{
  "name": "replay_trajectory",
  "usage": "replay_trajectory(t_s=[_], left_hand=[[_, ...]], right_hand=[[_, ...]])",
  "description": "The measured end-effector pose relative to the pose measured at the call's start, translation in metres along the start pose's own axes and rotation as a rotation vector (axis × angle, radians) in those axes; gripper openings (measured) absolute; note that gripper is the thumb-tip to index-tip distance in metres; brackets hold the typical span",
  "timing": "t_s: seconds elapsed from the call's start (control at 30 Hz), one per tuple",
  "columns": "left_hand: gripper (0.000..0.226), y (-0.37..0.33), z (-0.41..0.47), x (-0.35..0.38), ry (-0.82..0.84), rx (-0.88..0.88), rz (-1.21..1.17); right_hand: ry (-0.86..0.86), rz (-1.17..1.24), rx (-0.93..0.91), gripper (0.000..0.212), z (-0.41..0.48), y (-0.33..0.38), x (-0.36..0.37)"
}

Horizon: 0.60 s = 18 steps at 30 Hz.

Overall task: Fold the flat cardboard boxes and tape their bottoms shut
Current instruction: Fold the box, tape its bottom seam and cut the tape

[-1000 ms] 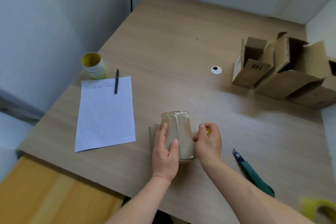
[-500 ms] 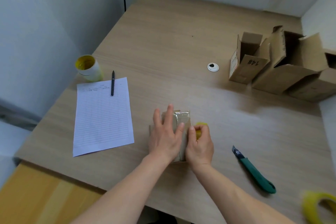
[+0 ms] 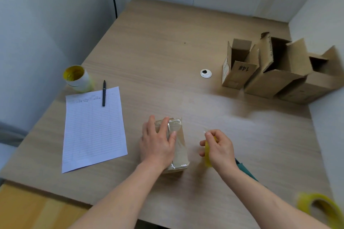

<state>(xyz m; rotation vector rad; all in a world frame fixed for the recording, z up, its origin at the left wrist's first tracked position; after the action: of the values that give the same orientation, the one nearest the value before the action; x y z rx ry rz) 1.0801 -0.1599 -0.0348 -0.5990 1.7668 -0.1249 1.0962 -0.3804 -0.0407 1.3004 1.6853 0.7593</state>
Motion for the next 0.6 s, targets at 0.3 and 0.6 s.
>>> replay_trajectory(t_s=[0.3, 0.6], left_hand=[[0.039, -0.071, -0.011, -0.043, -0.379, 0.445, 0.146], [0.018, -0.111, -0.005, -0.016, 0.270, 0.106, -0.797]], right_hand=[[0.001, 0.307, -0.054, 0.015, 0.003, 0.039, -0.008], [0.068, 0.454, -0.069, 0.014, -0.005, 0.070, -0.008]])
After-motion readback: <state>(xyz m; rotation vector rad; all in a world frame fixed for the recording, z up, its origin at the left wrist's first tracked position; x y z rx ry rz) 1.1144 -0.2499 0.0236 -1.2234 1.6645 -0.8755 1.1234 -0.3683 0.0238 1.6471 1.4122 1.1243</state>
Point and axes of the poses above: each hand's wrist, its own z-axis towards the middle knuckle, its own x-axis out of the palm, y = z × x, the point moved 9 cm from there along z, towards the middle knuckle, and after that the axes turned 9 degrees about y, right-handed, at the moved point
